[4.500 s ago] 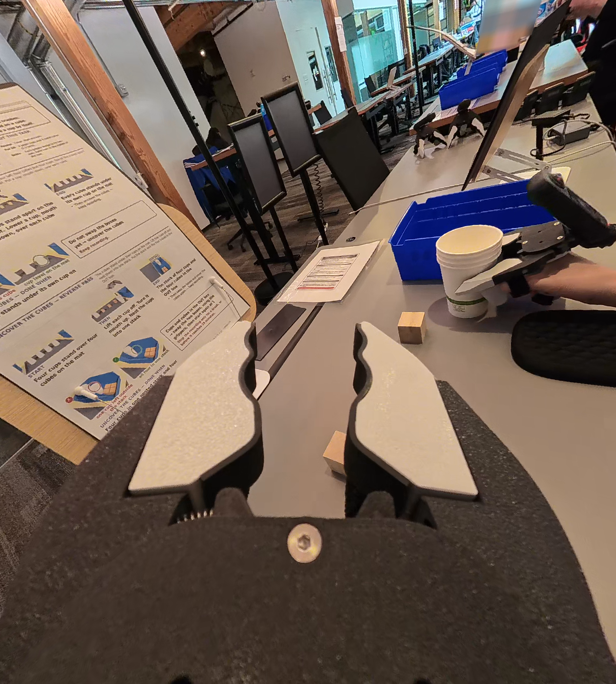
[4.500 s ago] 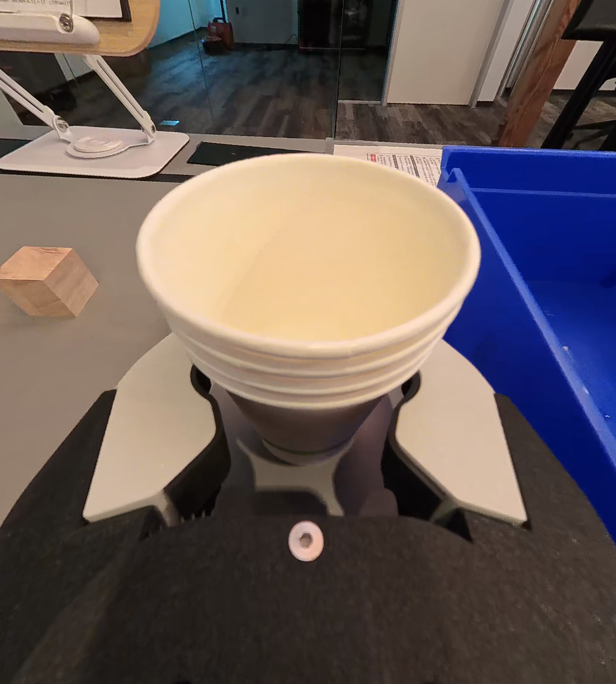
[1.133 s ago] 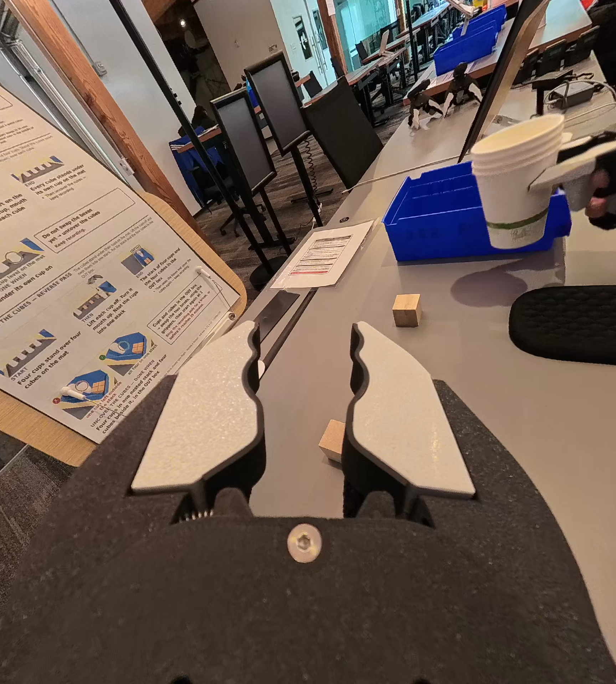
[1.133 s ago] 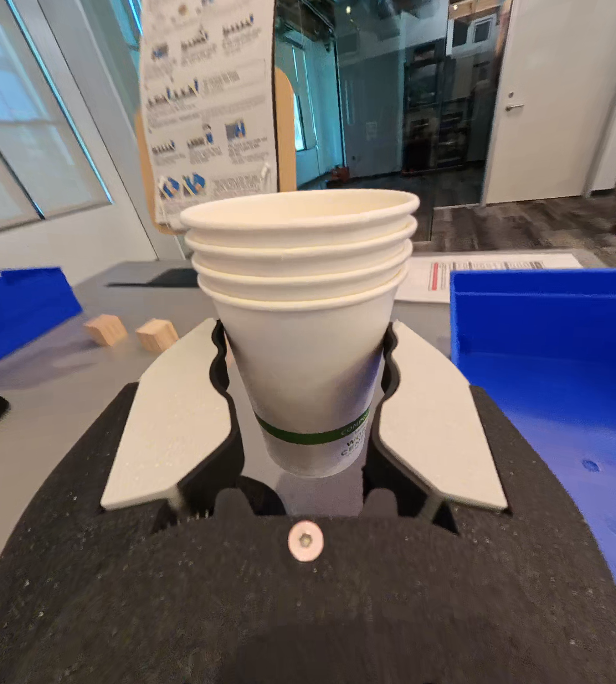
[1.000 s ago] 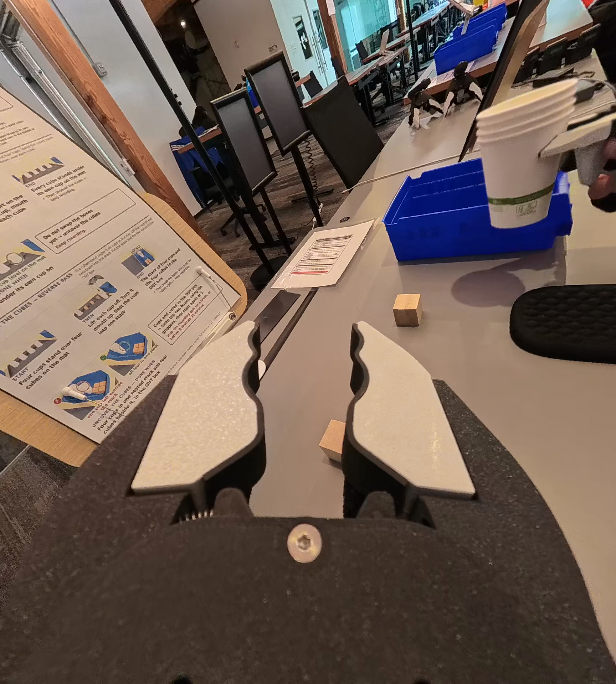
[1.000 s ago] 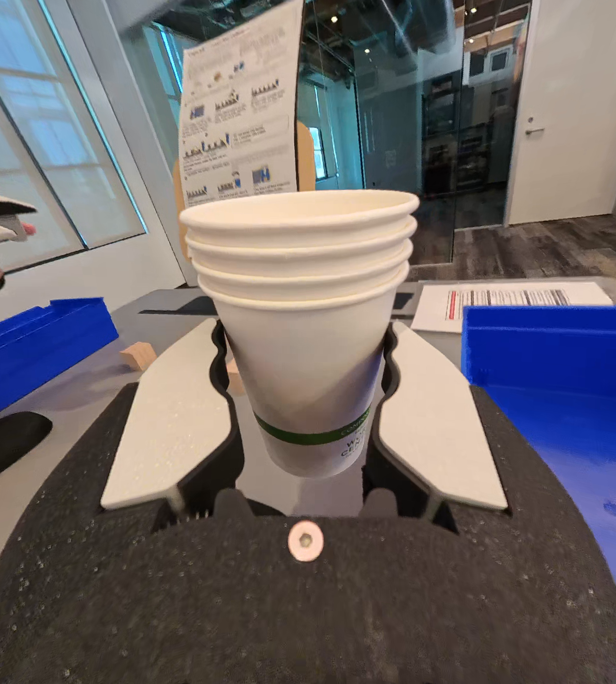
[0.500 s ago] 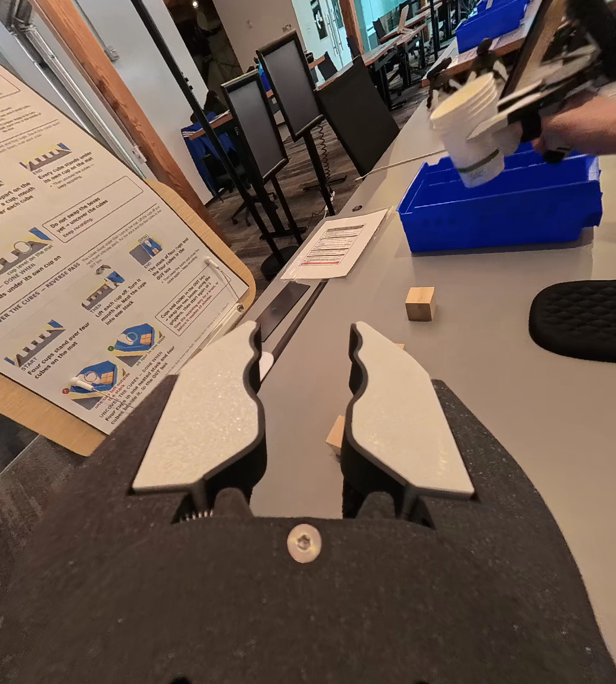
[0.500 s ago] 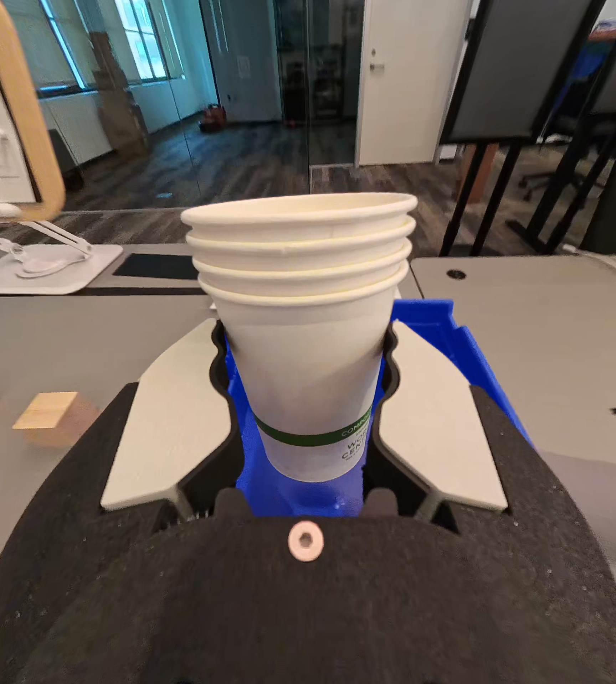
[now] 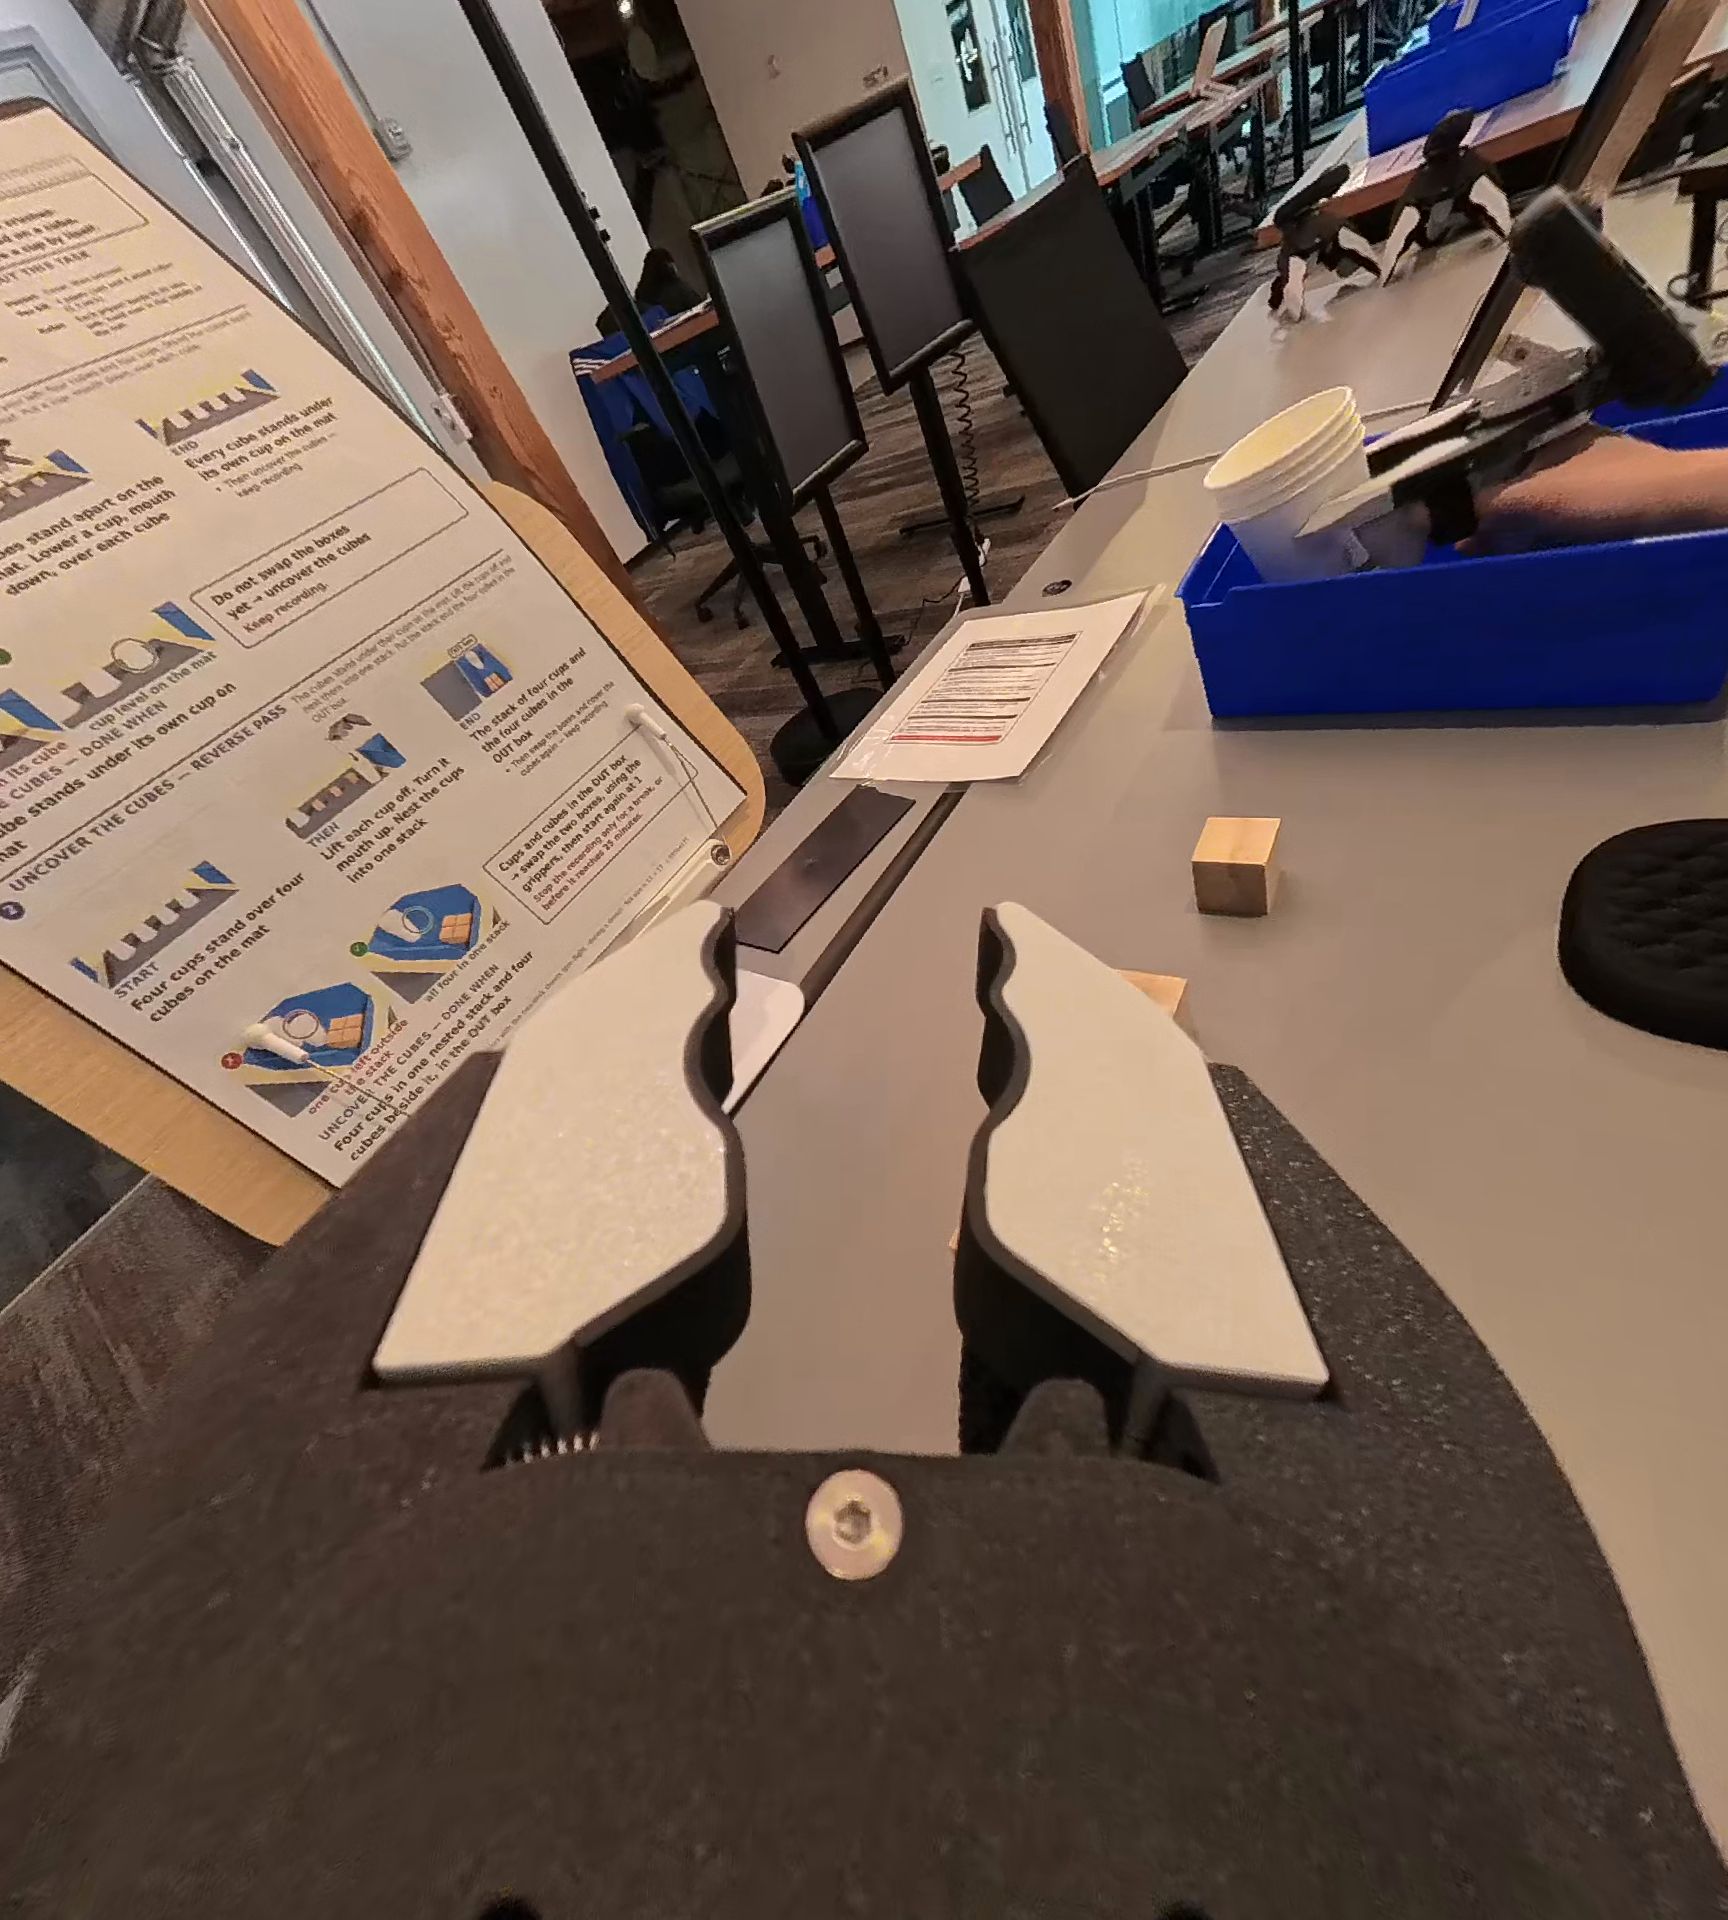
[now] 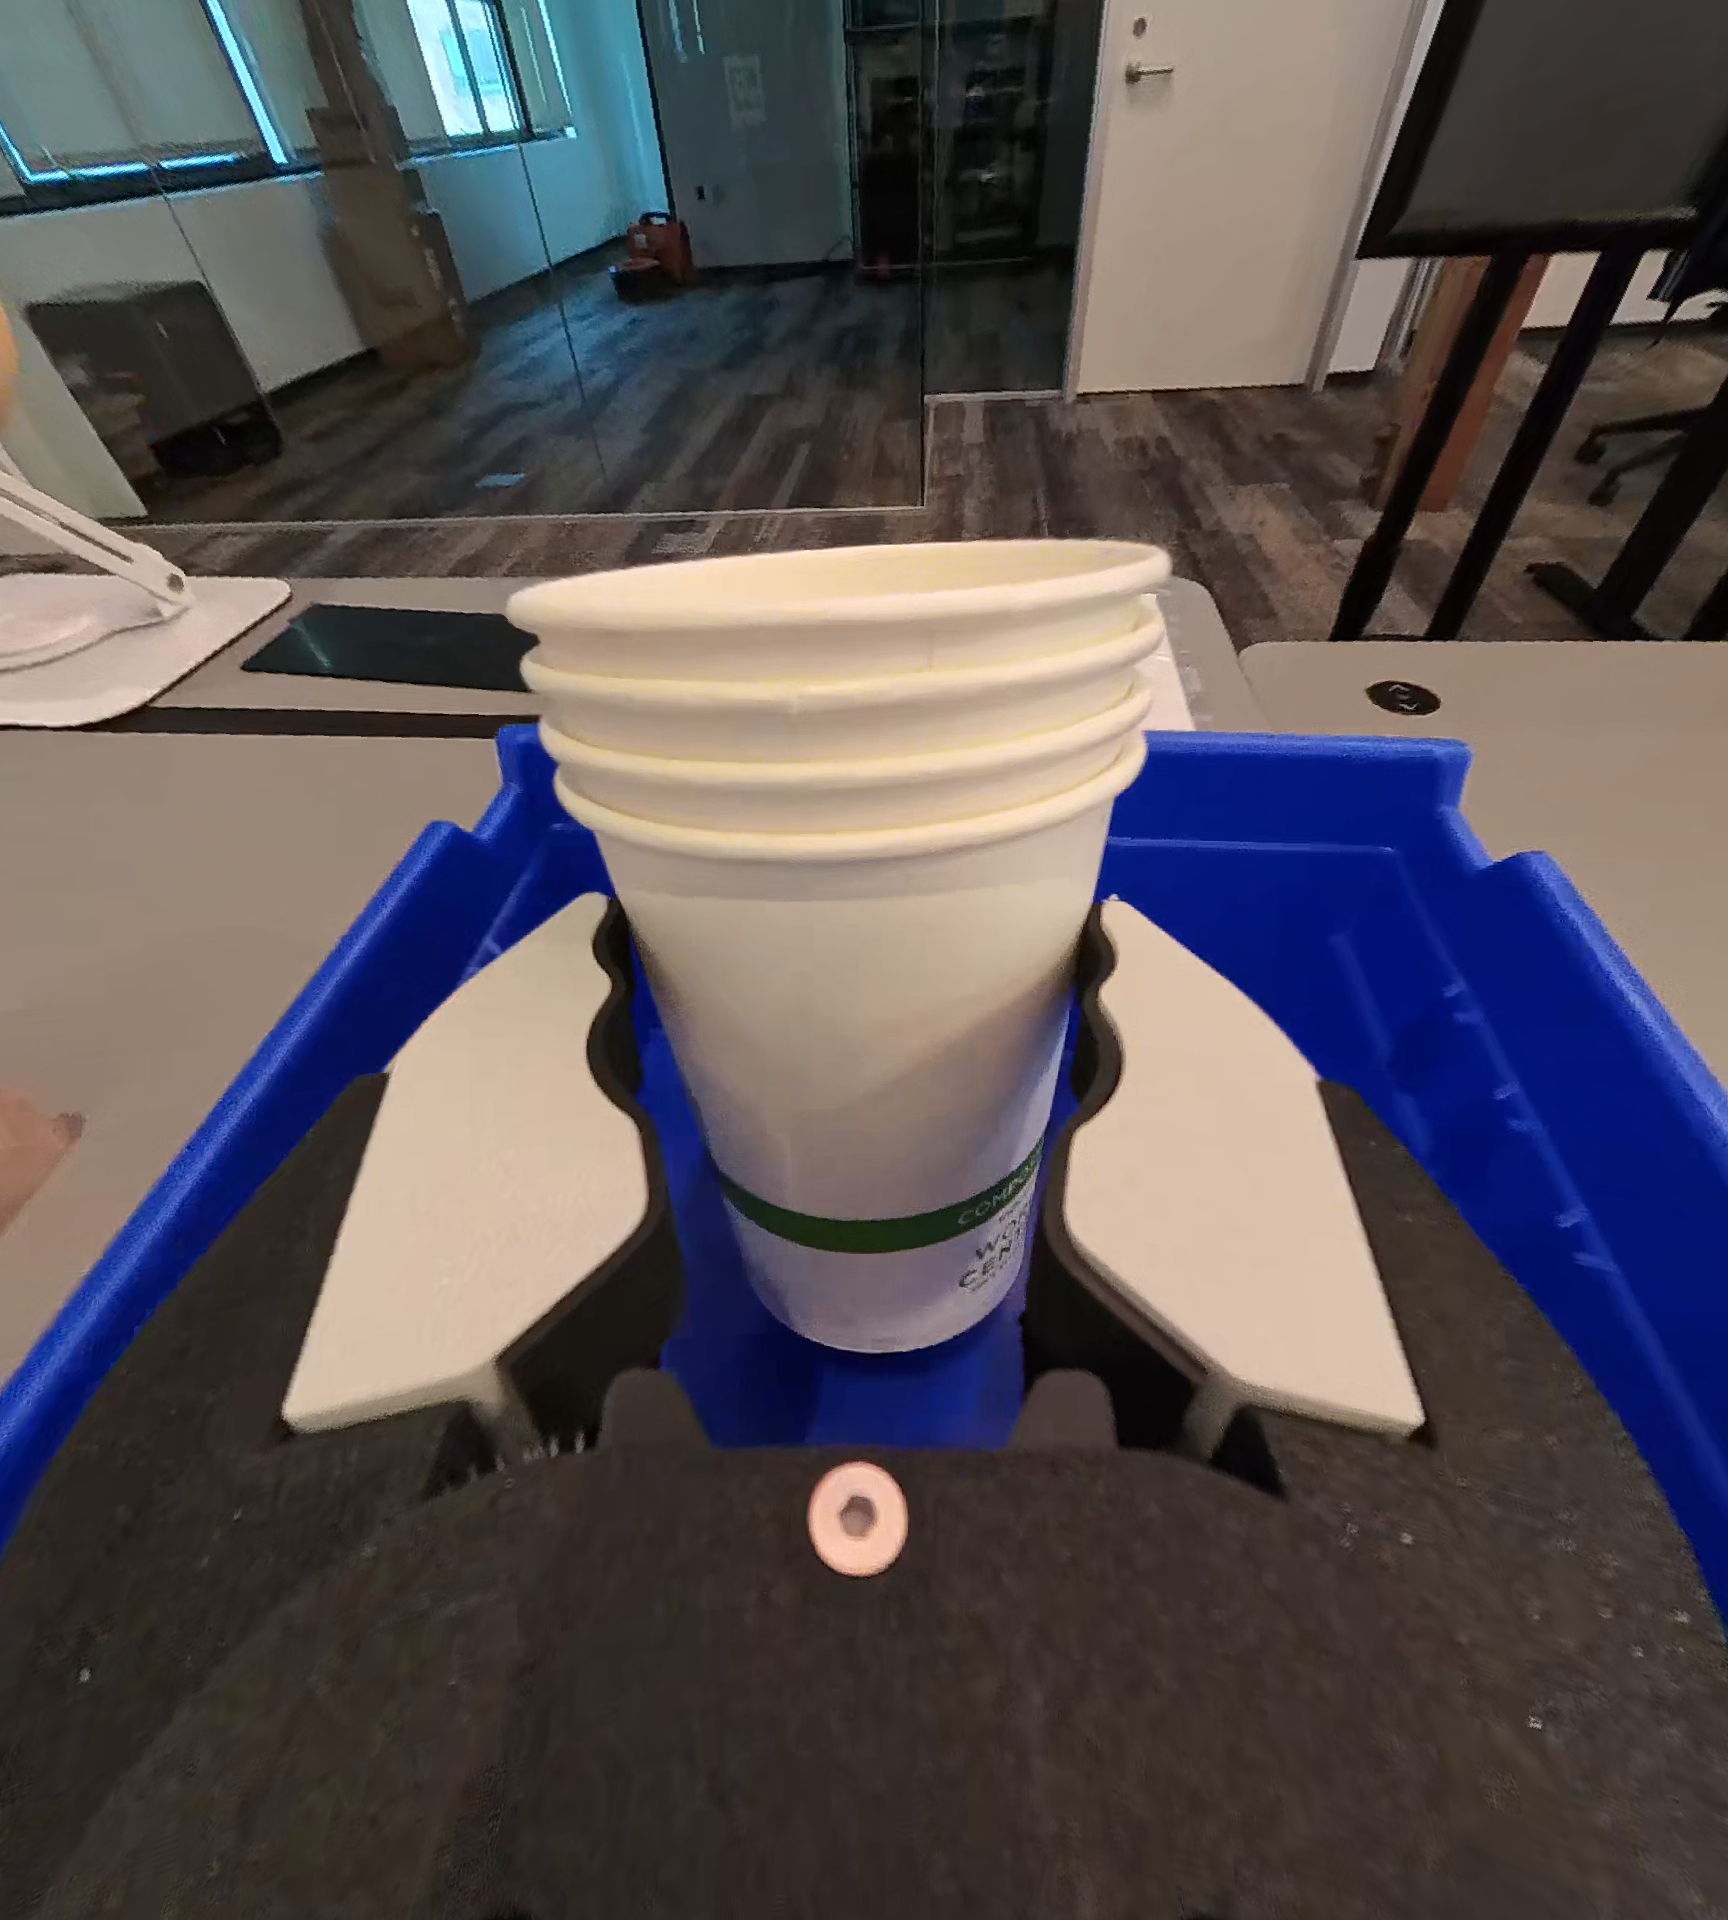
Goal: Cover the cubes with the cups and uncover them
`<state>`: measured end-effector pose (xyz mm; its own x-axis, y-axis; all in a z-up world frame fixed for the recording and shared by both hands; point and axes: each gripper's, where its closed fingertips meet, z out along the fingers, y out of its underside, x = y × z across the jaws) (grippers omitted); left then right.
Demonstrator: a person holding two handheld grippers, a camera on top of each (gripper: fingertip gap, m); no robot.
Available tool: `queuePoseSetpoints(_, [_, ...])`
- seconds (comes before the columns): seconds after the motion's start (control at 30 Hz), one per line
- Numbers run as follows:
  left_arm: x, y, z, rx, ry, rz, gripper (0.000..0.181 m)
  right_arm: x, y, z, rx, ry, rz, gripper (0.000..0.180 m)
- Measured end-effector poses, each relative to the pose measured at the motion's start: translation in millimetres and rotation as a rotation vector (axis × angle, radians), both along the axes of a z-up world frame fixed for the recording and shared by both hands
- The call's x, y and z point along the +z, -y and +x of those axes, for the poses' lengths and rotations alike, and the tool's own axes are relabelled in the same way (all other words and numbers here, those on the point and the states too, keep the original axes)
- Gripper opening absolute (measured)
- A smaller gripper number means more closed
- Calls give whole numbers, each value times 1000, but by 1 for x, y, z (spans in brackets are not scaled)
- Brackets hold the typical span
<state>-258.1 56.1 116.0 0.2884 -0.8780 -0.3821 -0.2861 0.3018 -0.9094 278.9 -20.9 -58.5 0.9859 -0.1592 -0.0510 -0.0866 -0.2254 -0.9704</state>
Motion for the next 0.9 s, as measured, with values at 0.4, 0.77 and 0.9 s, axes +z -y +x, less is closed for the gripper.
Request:
queuePoseSetpoints(0.4, [-10, 1, 7, -2, -50, 11, 44, -18, -8, -8, 44, -4, -21, 82])
queuePoseSetpoints(0.77, [-11, 8, 12, -30, -62, 11, 44, -40, 19, -5, 44, 70, -219, 85])
queuePoseSetpoints(0.9, [-10, 10, 11, -35, -57, 8, 44, -32, 32, -7, 27, 35, -230, 94])
